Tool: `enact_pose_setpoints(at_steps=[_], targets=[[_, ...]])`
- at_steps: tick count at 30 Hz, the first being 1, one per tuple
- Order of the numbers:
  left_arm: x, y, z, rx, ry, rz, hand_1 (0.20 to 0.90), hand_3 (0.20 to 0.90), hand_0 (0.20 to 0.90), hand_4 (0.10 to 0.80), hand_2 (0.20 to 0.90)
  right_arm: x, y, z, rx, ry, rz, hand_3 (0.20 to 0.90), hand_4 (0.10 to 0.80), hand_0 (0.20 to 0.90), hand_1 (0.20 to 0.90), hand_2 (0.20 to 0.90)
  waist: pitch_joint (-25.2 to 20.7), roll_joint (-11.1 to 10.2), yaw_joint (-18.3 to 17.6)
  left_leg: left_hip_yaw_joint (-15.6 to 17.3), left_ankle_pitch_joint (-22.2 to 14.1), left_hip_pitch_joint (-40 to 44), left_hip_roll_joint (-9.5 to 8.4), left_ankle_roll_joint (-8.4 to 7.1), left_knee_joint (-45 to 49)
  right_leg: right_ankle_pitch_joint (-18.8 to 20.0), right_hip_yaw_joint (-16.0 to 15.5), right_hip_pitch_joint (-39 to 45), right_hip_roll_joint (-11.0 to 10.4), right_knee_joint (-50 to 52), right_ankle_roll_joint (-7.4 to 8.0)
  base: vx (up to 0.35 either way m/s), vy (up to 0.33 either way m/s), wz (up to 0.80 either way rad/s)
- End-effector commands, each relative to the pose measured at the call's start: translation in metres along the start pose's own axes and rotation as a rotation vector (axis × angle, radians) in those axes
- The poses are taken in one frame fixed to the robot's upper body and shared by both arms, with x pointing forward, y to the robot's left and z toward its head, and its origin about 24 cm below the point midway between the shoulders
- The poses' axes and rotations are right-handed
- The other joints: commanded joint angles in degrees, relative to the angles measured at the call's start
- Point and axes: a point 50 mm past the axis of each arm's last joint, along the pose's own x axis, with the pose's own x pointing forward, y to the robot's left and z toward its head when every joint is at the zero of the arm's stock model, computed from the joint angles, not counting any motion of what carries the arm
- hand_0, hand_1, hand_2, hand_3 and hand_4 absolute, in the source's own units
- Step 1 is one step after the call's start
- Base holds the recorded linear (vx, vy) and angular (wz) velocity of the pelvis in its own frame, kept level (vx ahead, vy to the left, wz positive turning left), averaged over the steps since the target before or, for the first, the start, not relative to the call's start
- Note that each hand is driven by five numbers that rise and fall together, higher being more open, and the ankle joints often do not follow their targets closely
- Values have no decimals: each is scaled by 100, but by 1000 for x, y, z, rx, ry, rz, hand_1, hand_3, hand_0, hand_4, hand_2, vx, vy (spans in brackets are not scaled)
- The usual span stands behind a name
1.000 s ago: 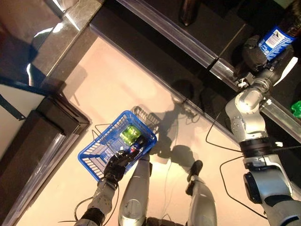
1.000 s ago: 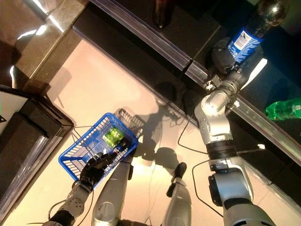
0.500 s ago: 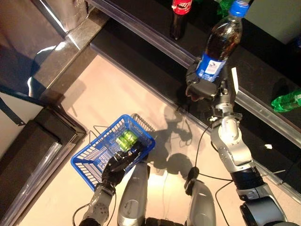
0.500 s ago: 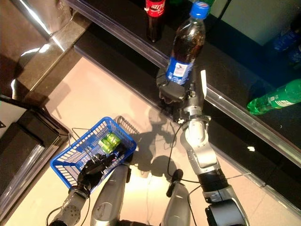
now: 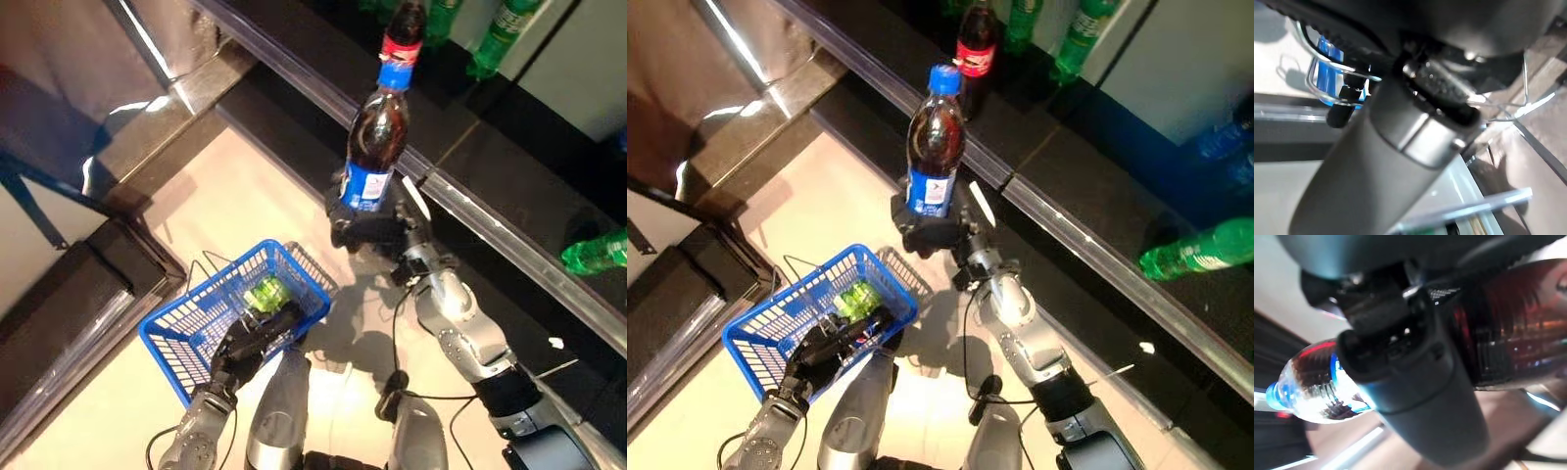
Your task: Pick up the drink and place into the basket.
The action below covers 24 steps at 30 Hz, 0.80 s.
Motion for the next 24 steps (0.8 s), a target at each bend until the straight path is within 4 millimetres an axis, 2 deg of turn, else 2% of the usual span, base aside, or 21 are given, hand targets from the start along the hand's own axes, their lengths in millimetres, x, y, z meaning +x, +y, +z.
enact_pose_setpoints(at_steps=[1,13,18,24], targets=[[1,-96,67,141,-285,-658,300,200,300,100,300,8,36,72,105,-376,185,200,100,300,300,300,-626,229,119,-348,80,156,-97,200,-56,-53,-111,486,225,262,-654,6,-29,15],[-10,-142,67,118,-208,-1006,300,200,300,100,300,25,54,55,146,-283,179,200,100,300,300,300,-629,298,445,-735,206,254,-223,192,-261,-56,-406,653,227,181,-632,3,-23,20],[-18,-166,70,96,-183,-1207,300,200,300,100,300,31,63,39,94,-210,183,200,100,300,300,300,-594,340,517,-814,239,248,-267,203,-295,-33,-459,624,218,176,-618,-2,-1,7],[-24,-180,72,53,-145,-1377,300,200,300,100,300,39,64,22,36,-125,182,200,100,300,300,300,-562,385,555,-842,290,250,-299,205,-348,-12,-511,612,197,175,-605,0,4,5]])
